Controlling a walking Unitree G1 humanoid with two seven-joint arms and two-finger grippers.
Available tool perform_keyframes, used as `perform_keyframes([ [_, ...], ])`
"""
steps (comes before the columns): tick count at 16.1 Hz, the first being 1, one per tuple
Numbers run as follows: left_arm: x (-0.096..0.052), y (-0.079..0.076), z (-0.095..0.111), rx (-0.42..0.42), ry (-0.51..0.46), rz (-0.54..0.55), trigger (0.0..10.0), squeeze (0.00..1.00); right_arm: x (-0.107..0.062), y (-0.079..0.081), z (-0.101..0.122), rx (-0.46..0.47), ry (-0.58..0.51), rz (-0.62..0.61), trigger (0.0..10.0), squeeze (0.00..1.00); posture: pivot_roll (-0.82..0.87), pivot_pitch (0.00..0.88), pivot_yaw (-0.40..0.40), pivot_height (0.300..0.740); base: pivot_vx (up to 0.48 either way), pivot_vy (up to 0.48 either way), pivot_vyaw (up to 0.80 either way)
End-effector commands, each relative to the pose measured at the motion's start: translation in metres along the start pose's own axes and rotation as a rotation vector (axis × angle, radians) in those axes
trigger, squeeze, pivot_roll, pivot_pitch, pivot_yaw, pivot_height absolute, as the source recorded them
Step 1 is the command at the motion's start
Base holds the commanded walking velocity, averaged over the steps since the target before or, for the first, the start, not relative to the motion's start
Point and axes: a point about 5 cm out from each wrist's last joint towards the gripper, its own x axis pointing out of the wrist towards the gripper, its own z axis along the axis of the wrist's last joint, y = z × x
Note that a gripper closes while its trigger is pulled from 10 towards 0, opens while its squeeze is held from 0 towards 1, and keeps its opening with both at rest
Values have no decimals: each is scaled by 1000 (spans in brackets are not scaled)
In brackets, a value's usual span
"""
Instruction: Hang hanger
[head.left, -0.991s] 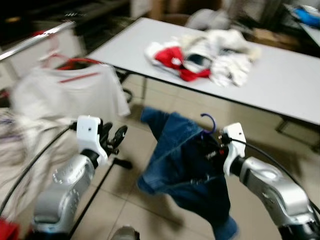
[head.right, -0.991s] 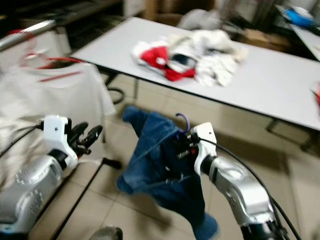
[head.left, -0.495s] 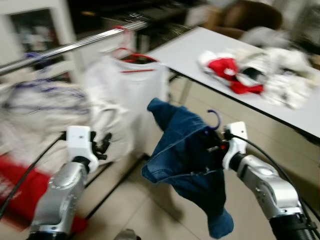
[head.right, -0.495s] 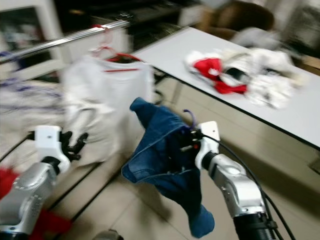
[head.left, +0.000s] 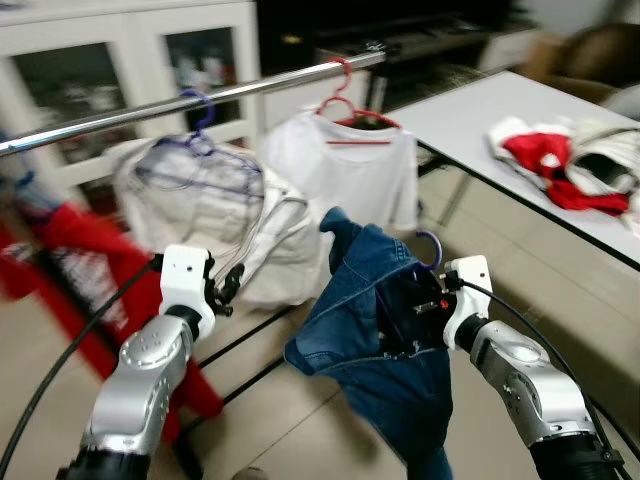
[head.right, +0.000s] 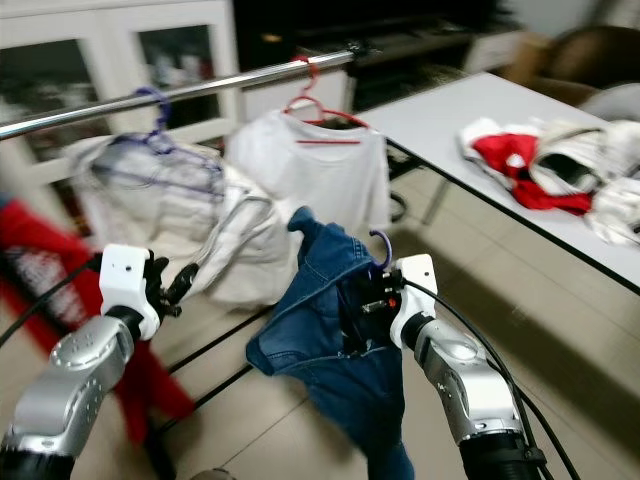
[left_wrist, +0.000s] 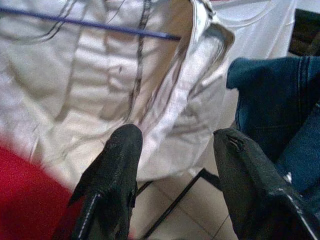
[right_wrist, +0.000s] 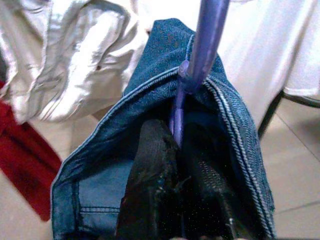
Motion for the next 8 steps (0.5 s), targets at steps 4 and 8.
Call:
perform_keyframes([
  [4, 3, 4, 5, 20, -12, 7, 10000, 0, 7, -3, 16, -40, -55, 2, 10000, 0, 40, 0, -37, 740, 0, -480, 800],
  [8, 7, 4, 9, 24, -21, 2, 10000, 0, 9, -8, 21, -45, -68, -8, 10000, 0, 33, 0, -31, 740, 0, -480, 800],
])
